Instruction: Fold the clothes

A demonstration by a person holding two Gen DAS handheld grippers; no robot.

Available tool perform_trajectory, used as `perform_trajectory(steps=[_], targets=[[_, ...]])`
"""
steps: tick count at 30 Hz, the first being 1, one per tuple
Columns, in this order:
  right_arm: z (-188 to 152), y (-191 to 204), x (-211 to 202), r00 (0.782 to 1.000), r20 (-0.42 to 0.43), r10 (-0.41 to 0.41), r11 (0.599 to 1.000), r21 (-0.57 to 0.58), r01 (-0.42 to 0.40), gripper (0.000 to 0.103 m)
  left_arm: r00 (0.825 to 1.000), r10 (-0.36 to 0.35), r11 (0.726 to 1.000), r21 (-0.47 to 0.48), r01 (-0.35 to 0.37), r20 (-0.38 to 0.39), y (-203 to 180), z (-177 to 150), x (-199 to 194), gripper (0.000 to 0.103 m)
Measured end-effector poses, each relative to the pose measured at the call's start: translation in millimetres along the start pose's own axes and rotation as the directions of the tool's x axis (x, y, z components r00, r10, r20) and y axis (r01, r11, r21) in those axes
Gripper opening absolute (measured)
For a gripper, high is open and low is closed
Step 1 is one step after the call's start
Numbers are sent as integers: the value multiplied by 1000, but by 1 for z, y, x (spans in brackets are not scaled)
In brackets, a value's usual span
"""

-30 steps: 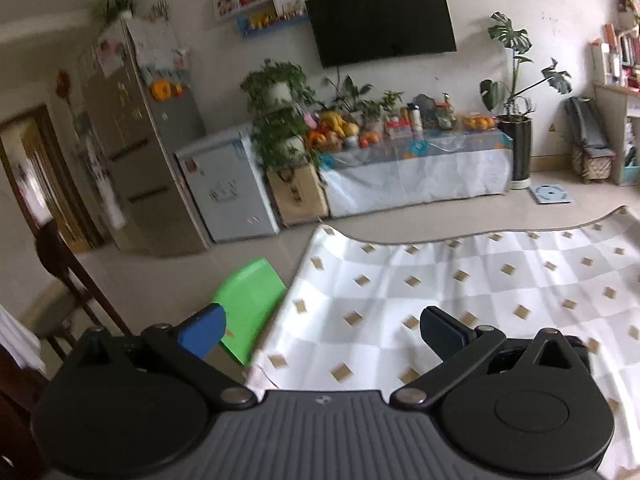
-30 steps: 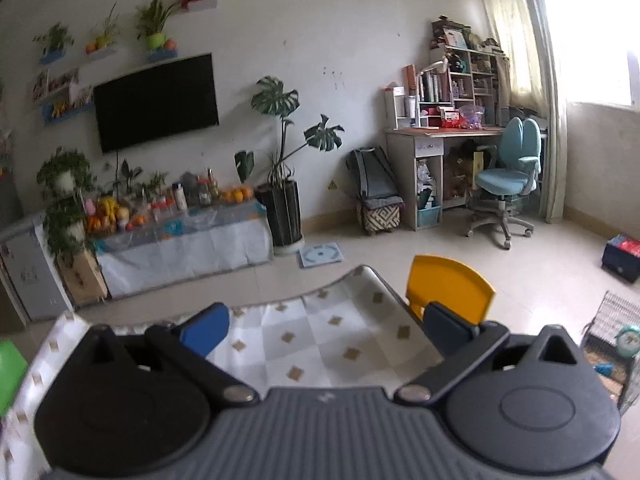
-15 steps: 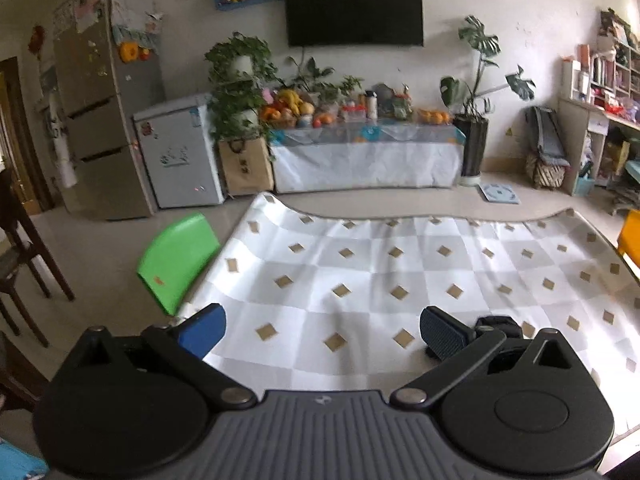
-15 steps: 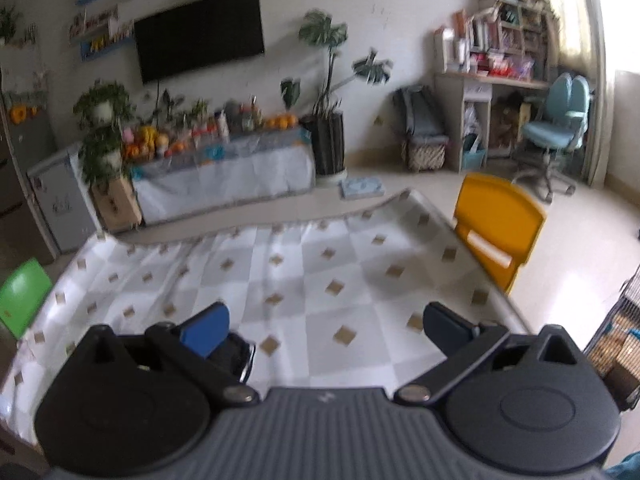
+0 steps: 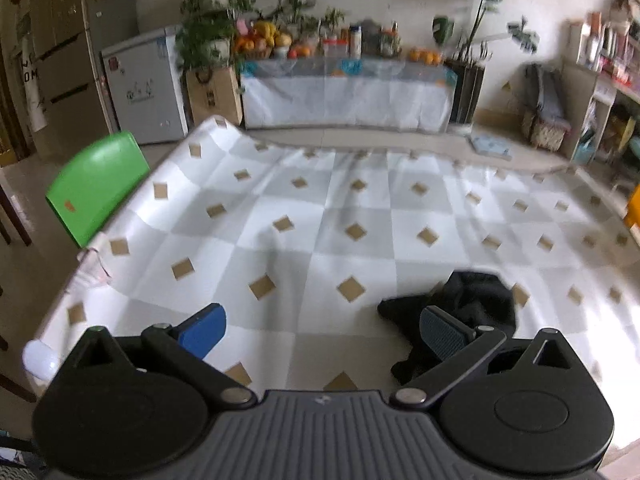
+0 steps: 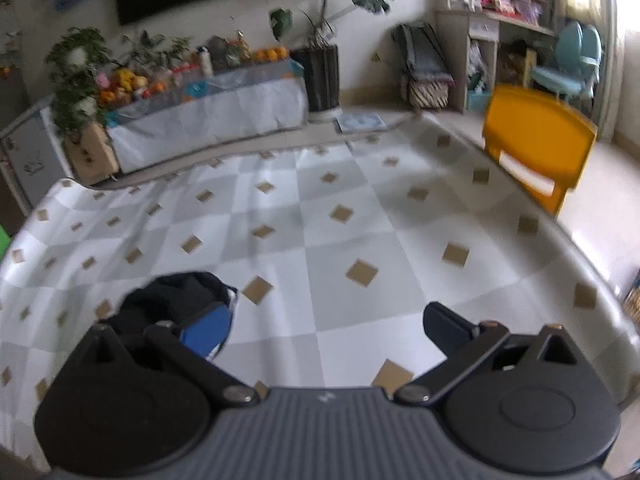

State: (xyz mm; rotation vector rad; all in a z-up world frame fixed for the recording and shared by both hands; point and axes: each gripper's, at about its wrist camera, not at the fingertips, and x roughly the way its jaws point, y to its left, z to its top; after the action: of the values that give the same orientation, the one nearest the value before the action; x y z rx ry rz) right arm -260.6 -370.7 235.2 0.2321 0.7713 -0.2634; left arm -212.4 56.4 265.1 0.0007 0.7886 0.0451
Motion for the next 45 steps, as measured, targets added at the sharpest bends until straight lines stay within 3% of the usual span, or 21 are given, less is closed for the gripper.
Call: perform_trajectory(steps=[6,10,16,20,25,34,38,41,44,45], targets=[[-32,-7,112,994,-105,-18,995,95,28,103,989,-26,1000,-6,26,-148,-37,-32,86,103],[-46,-12,167,995,-73,-68,992,103,75,103,980,-38,999,12,42,-196,-56,-41,120,103],[-49,-14,220,988,-32,-149,988,24,150,103,977,-46,998,26,53,-206,-70,-37,142,103],[-49,-18,238,984,10,-180,983,19,180,103,982,-42,998,40,50,-184,-74,-31,140,103],[-56,-26,265,981,-29,-193,980,42,194,103,992,-3,996,92,15,-128,-75,-24,130,103],[-59,-24,280,983,72,-167,986,10,166,103,994,-29,997,64,36,-103,-73,-15,127,103],[-52,-19,288,982,73,-173,985,15,172,103,994,-41,998,40,45,-101,-73,-14,127,103],[-50,-14,289,986,75,-147,989,-10,148,103,995,-38,998,47,42,-93,-75,-14,127,103],[-51,-3,290,997,68,-37,993,-109,44,103,995,-38,998,52,43,-89,-77,-15,127,103],[-51,-1,291,997,67,-33,992,-122,41,103,995,-41,998,50,46,-89,-77,-15,127,103]])
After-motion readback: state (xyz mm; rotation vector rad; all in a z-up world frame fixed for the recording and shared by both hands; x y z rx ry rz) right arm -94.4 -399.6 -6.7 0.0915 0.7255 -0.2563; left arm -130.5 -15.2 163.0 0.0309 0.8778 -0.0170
